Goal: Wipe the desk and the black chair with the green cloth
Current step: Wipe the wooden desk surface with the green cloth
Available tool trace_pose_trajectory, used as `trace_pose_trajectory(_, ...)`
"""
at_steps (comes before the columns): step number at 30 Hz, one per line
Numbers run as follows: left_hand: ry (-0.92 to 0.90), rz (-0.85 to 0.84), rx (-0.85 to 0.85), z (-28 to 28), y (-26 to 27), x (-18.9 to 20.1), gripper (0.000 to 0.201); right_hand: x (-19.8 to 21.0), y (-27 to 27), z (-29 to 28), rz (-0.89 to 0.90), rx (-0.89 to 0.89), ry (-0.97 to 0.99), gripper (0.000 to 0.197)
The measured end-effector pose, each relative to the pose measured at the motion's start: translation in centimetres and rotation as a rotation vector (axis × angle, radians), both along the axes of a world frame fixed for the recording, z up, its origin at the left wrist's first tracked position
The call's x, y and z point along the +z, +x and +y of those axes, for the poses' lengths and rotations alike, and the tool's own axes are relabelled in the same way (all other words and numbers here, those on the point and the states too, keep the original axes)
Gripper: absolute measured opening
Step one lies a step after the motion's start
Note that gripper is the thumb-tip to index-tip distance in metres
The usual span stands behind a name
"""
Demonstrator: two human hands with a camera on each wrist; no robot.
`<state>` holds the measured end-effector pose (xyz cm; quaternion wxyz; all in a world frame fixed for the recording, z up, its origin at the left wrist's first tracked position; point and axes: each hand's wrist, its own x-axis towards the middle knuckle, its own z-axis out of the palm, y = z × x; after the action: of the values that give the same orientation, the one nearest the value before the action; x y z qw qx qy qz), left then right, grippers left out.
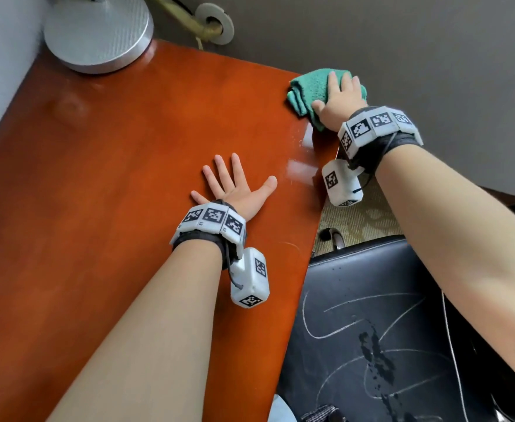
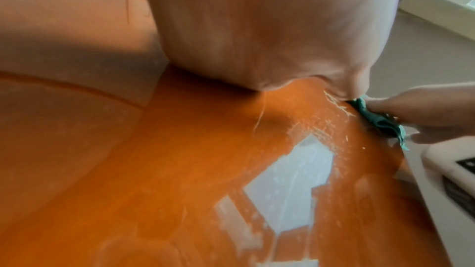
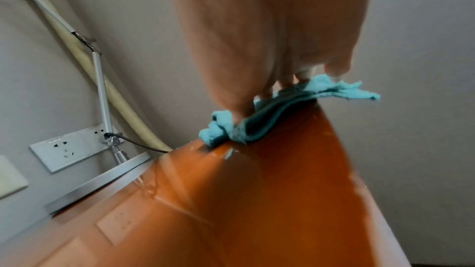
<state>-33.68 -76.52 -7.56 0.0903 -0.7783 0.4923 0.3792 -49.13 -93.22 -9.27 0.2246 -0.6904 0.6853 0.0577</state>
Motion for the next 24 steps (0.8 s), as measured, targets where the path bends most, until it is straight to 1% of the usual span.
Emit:
trace_pose_trajectory(3, -0.003, -0.004, -0.006, 0.0, 0.0, 0.0, 0.087, 0.2, -1.1, 1.1, 0.014, 0.070, 0.013, 0.065)
trace_pose_trajectory(7, -0.008, -0.007, -0.010, 0.1, 0.0, -0.1, 0.089, 0.5, -2.3, 3.9, -0.017, 0.162, 0.019, 0.063)
trace_pose_trajectory(10, -0.021, -0.014, 0.001, 0.1, -0.1, -0.2, 0.089, 0.7, -3.3, 7.1, -0.040, 0.285, -0.002, 0.061)
trace_pose_trajectory(13, -0.039, -0.016, 0.009, 0.2, -0.2, -0.1, 0.085, 0.9, -4.3, 10.4, -0.044, 0.456, -0.014, 0.060)
trace_pose_trajectory(18, -0.097, 0.005, 0.040, 0.5, -0.2, -0.3, 0.087, 1.5, -5.4, 15.0, -0.069, 0.697, 0.033, 0.057)
trace_pose_trajectory(21, -0.125, 0.001, 0.042, 0.8, -0.4, 0.0, 0.088, 1.6, -5.1, 18.8, -0.107, 0.796, 0.068, 0.054)
trace_pose_trajectory(24, -0.166, -0.008, 0.038, 1.5, -0.2, 0.8, 0.084, 2.1, -4.8, 22.3, -0.082, 0.865, 0.138, 0.052)
